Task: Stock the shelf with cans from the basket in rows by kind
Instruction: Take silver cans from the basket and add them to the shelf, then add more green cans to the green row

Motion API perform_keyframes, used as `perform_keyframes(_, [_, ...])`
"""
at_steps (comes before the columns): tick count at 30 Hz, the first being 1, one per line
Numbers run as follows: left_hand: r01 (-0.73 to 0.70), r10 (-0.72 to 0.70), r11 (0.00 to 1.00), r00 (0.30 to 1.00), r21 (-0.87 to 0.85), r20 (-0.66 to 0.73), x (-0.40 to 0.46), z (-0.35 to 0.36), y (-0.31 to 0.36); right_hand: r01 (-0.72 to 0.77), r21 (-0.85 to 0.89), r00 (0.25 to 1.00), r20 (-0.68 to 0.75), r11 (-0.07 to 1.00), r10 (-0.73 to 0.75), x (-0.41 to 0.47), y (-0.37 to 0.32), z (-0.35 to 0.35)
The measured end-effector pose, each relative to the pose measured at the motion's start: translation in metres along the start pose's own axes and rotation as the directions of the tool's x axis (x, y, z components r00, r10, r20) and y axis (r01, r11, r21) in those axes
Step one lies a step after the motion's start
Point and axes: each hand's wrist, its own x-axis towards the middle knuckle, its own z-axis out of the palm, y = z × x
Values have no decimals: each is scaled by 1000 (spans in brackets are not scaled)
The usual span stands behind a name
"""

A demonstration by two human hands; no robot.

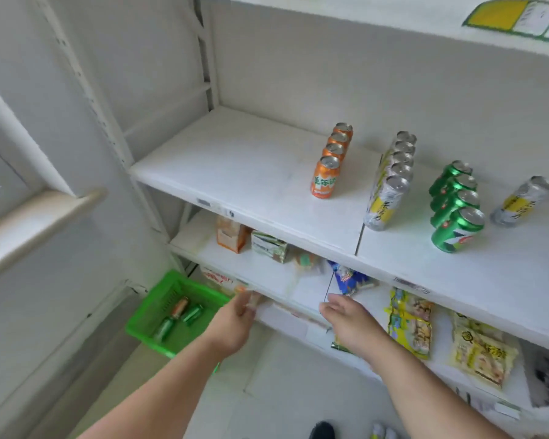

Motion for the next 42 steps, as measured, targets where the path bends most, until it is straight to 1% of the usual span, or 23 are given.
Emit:
perform_keyframes(3, [147, -147, 989, 987, 2, -67, -17, -11, -43, -15, -101, 990, 137, 995, 29, 10, 2, 34])
perform_keyframes(7, [288, -285, 958, 950, 7, -126, -31, -20, -66, 10, -125, 975, 220, 992, 18, 20, 0, 58])
perform_keyframes(11, [372, -358, 927, 917, 56, -174, -37, -31, -75, 7, -85, 969, 248, 996, 14, 34, 4, 72])
perform_keyframes(15, [440, -417, 895, 886, 79, -202, -38, -40, -88, -20, -80, 959, 281, 997, 42, 46, 10, 86])
perform_keyframes(22, [447, -428, 889, 888, 97, -168, -15, -72, -118, -69, -56, 970, 228, 996, 80, 72, -11, 119])
perform_keyframes(26, [446, -437, 889, 894, 102, -99, 15, -106, -149, -112, -60, 976, 180, 992, 121, 97, -28, 157])
perform_keyframes(31, [440, -441, 894, 897, 82, -8, 57, -169, -212, -231, -75, 966, 100, 970, 238, 126, -47, 246])
perform_keyframes(33, [448, -451, 890, 893, 87, 13, 75, -193, -238, -273, -38, 955, 104, 961, 276, 141, -51, 286])
perform_keyframes(36, [485, -490, 868, 872, 106, 26, 100, -225, -271, -340, 64, 938, 93, 938, 334, 171, -51, 338])
perform_keyframes(39, [512, -520, 850, 853, 121, 47, 127, -241, -299, -401, 106, 916, 81, 910, 394, 204, -49, 381])
perform_keyframes(42, [513, -523, 849, 849, 122, 70, 160, -239, -323, -428, 116, 904, 57, 896, 425, 248, -44, 414])
